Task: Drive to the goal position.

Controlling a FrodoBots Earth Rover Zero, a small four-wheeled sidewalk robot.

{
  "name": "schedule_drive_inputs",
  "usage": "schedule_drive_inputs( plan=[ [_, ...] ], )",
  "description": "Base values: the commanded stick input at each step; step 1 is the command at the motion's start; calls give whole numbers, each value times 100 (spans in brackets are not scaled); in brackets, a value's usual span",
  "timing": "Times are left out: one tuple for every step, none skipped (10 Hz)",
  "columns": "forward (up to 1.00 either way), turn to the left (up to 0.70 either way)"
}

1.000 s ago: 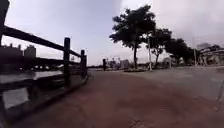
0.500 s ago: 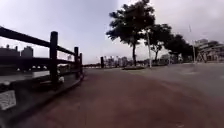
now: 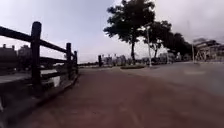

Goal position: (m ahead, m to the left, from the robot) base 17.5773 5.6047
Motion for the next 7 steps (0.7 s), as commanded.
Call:
schedule_drive_inputs(
  plan=[
    [100,0],
    [100,0],
    [100,0],
    [100,0],
    [100,0],
    [100,0],
    [100,0]
  ],
)
